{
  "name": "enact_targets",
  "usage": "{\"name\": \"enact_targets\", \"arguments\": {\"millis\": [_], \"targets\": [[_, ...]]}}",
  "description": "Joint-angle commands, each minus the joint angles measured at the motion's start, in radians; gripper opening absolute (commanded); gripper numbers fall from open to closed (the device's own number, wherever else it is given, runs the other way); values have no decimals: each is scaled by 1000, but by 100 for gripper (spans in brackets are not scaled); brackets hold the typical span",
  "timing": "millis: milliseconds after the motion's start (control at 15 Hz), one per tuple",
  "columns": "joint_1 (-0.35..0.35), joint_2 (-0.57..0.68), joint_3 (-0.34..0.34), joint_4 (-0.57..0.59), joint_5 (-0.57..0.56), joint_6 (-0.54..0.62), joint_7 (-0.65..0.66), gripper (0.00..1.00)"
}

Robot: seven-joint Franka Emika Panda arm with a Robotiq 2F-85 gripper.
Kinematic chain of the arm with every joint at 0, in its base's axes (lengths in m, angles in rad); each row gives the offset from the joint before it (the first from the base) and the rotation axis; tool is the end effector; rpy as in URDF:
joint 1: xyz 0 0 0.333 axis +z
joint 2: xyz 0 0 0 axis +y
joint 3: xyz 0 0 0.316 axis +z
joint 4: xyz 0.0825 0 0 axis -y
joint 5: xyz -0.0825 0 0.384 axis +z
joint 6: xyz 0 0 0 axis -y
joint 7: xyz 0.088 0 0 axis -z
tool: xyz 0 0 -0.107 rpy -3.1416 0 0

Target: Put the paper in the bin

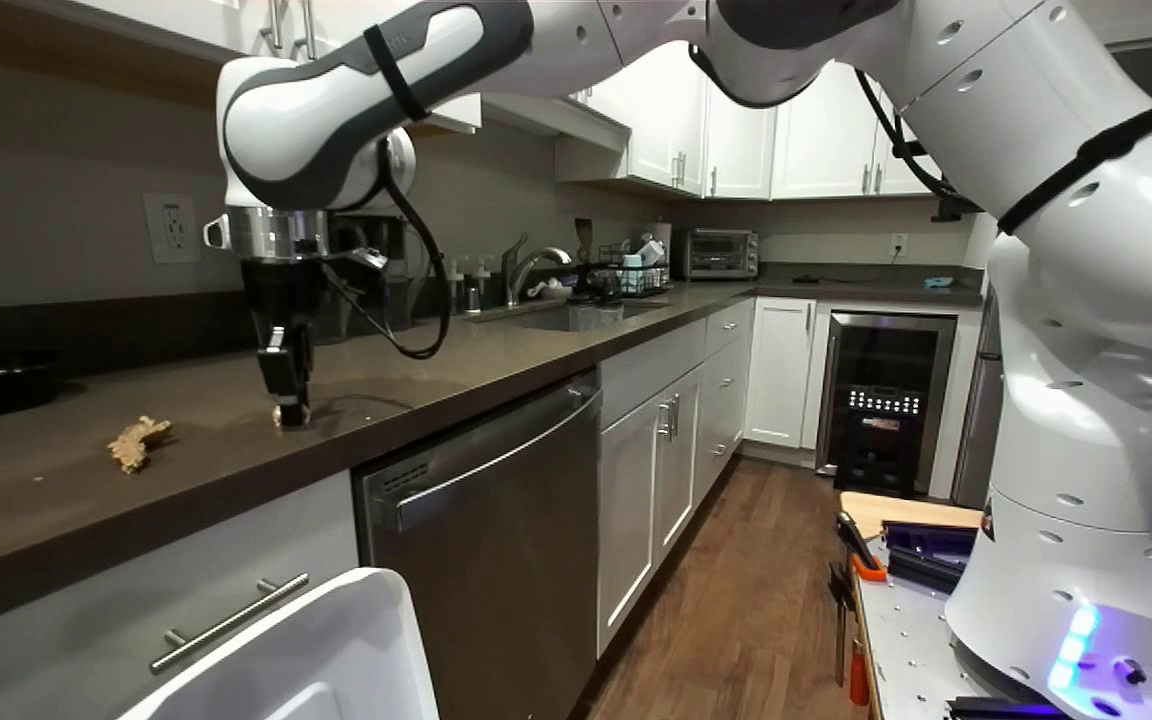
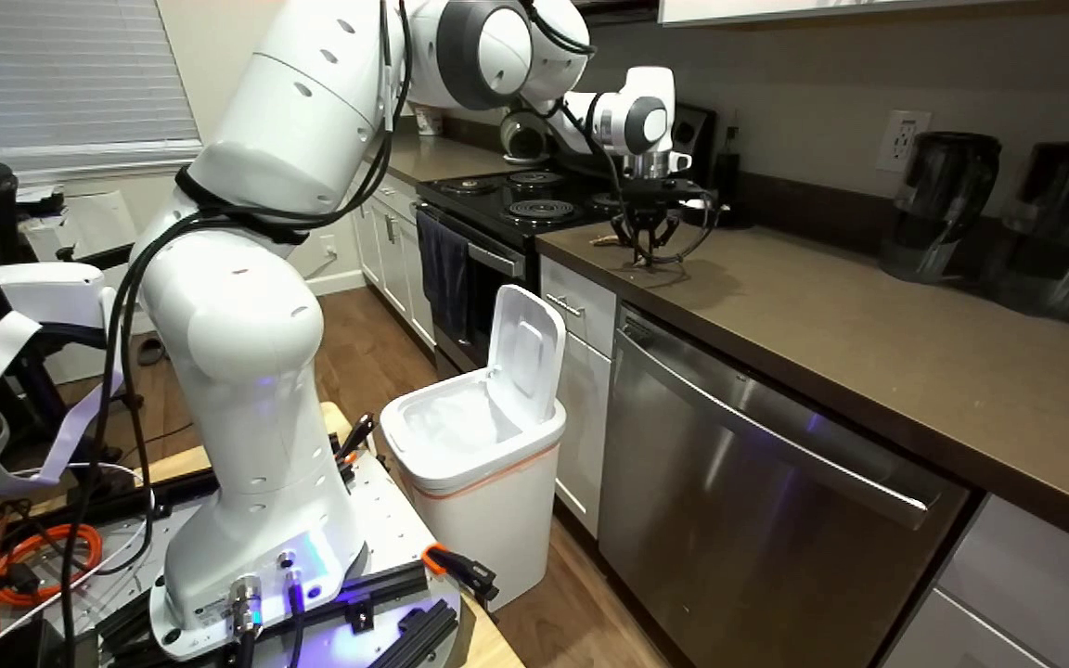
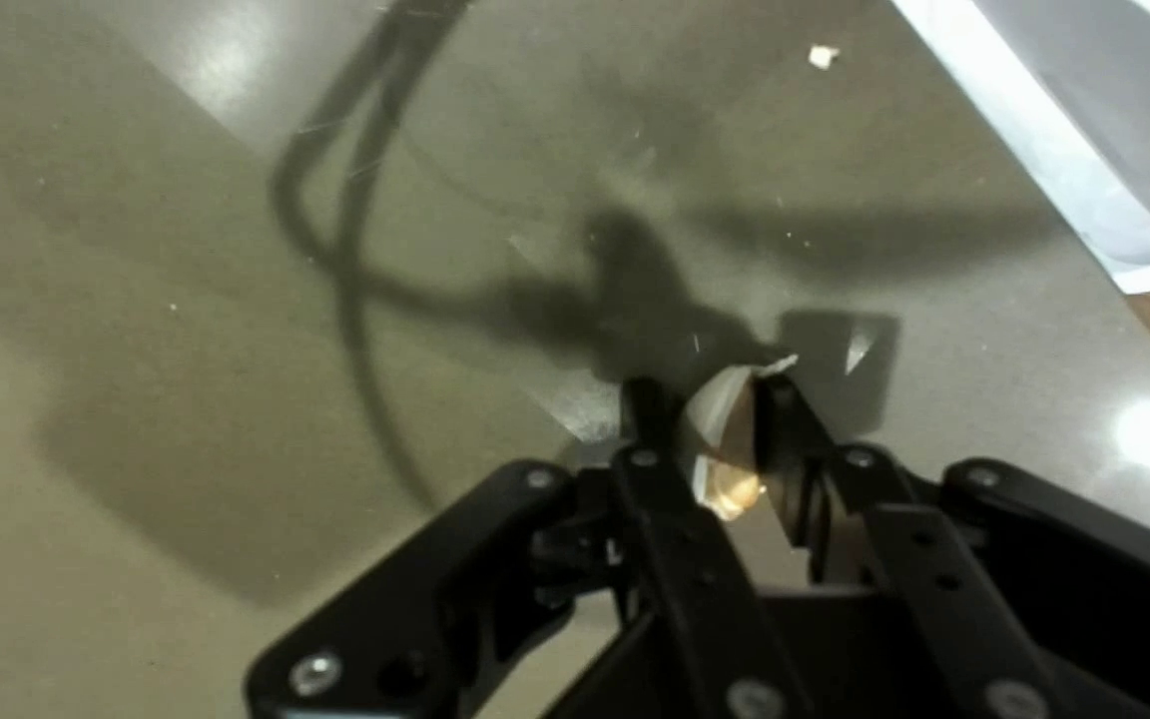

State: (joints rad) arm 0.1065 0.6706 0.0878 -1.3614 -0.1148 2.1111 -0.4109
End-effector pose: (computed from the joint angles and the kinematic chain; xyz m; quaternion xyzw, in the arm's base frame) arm 0.7275 0.1234 0.3339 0.9483 0.3138 0.0381 0.0278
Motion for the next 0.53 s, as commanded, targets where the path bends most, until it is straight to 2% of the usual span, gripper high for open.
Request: {"name": "enact_targets", "arguments": {"millis": [0,133,467], "targets": [[-7,-7,16,20,-1,-39,6,5],[-4,-45,29,-4,14,-46,15,9],[2,-166,67,-66,37,-110,15,9]]}}
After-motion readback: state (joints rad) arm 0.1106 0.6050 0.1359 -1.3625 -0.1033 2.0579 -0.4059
